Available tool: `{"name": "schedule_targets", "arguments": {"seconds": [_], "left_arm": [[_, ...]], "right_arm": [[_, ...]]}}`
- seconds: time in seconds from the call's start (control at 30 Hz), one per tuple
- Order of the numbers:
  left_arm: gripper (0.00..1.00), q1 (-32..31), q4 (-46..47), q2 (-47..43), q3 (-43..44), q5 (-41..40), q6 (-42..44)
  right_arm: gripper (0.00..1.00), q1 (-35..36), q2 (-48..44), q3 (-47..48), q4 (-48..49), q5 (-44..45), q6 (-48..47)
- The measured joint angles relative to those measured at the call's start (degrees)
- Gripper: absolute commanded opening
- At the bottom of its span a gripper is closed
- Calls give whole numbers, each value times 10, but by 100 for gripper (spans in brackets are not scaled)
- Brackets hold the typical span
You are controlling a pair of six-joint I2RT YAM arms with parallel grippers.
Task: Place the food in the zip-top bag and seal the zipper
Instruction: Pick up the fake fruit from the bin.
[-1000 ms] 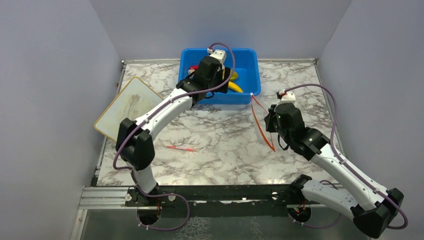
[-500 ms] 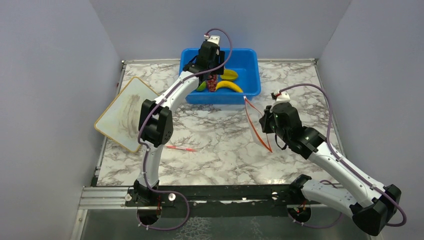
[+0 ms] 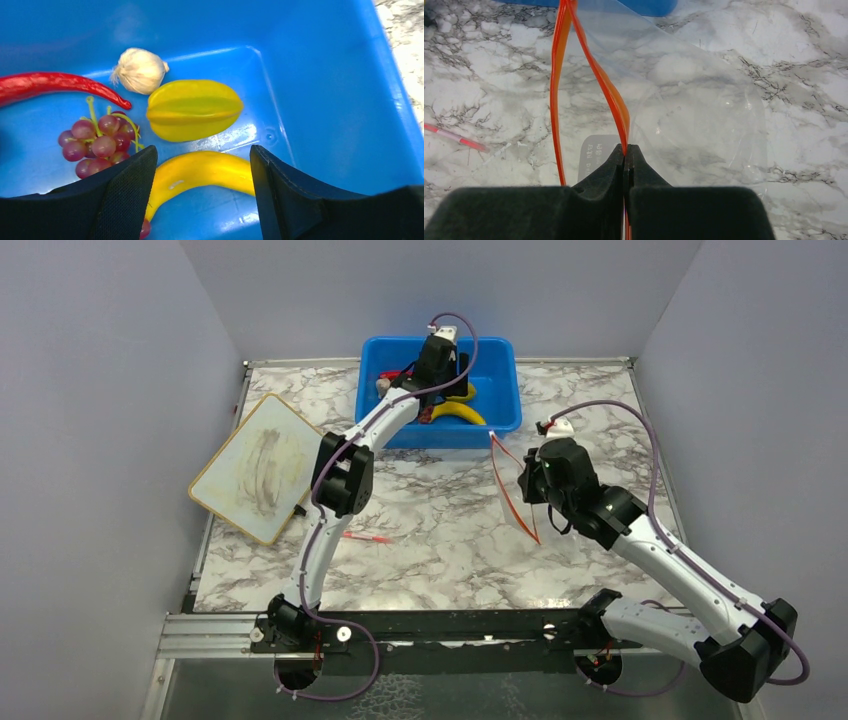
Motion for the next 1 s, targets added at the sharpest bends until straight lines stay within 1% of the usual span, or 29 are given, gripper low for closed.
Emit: {"name": "schedule_targets", "arguments": {"seconds": [0.13, 0.3, 0.4, 0.5, 0.63, 0.73, 0.9, 0.93, 1.0], "left_arm": [[70, 3, 0, 27, 8, -6, -54], [70, 12, -1, 16, -43, -34, -136], [70, 17, -3, 10, -74, -59, -165], [71, 21, -3, 9, -77, -76, -174], [77, 25, -7, 9, -75, -104, -167], [77, 27, -12, 9, -66, -116, -147], [78, 29, -6, 9, -34, -111, -75], [78, 30, -2, 7, -33, -112, -41], [78, 30, 0, 3, -37, -112, -22]], "right_arm": [[1, 0, 17, 9, 0, 0, -5], [1, 0, 37, 12, 1, 0, -11], [1, 0, 43, 12, 1, 0, -15], [1, 0, 48, 12, 5, 0, -19], [1, 0, 55, 12, 9, 0, -28], [1, 0, 60, 12, 13, -1, -33], [1, 0, 73, 13, 19, -2, -43], [1, 0, 75, 13, 19, -2, -45], [1, 0, 79, 14, 21, -2, -46]]}}
